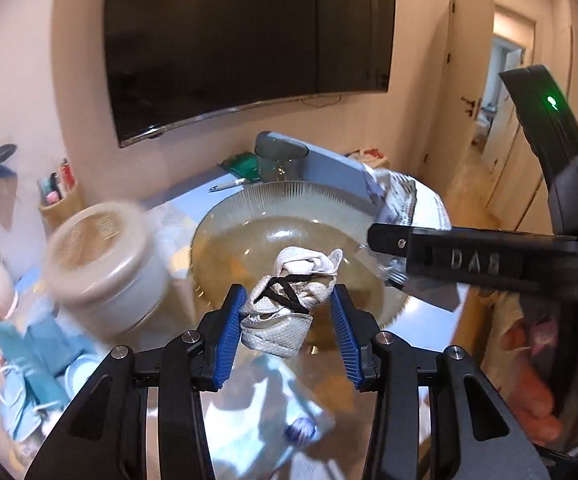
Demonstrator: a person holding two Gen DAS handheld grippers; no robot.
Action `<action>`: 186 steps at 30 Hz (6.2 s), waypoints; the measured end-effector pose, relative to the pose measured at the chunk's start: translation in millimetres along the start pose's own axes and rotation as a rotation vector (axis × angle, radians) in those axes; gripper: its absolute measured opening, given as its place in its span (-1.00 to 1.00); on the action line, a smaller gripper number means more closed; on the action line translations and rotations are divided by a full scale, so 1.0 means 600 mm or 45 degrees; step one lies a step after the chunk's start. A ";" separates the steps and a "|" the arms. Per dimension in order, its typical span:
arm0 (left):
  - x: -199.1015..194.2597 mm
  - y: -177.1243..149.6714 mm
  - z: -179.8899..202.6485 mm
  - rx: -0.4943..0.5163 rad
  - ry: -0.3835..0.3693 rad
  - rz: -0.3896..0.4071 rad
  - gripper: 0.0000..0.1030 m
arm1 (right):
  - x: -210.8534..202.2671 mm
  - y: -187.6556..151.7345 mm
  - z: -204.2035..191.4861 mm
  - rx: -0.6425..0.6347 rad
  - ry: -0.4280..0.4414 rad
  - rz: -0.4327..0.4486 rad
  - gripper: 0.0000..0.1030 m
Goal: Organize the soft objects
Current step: 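Carry both items to the glass plate and open both tools to drop them, then grasp the pink wet-wipes pack with the left tool while the right tool grasps the blue mask, then carry the wipes pack and mask to the glass plate and release both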
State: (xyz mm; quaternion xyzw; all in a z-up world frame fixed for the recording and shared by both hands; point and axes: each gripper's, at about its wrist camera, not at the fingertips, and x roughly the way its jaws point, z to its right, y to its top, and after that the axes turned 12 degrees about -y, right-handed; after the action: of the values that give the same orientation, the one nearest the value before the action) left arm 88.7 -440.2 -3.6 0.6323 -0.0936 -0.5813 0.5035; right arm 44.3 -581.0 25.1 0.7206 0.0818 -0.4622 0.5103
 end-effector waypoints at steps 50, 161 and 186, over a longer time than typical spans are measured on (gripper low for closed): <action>-0.614 -0.339 -0.537 -0.745 0.730 0.443 0.57 | -0.098 -0.255 -0.543 -0.804 0.413 0.019 0.51; -0.331 -0.384 -0.557 -0.496 0.384 -0.001 -0.31 | 0.075 -0.308 -0.423 -0.189 0.590 -0.557 -0.52; -0.202 -0.164 -0.146 -0.036 -0.159 0.035 -0.31 | -0.086 -0.155 -0.118 0.051 0.396 -0.043 -0.52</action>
State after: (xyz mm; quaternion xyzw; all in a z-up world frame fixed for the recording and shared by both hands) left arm 78.4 -261.9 -15.7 0.5863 -0.1251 -0.6140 0.5135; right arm 1.9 -461.7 5.9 0.7921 0.1628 -0.3552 0.4690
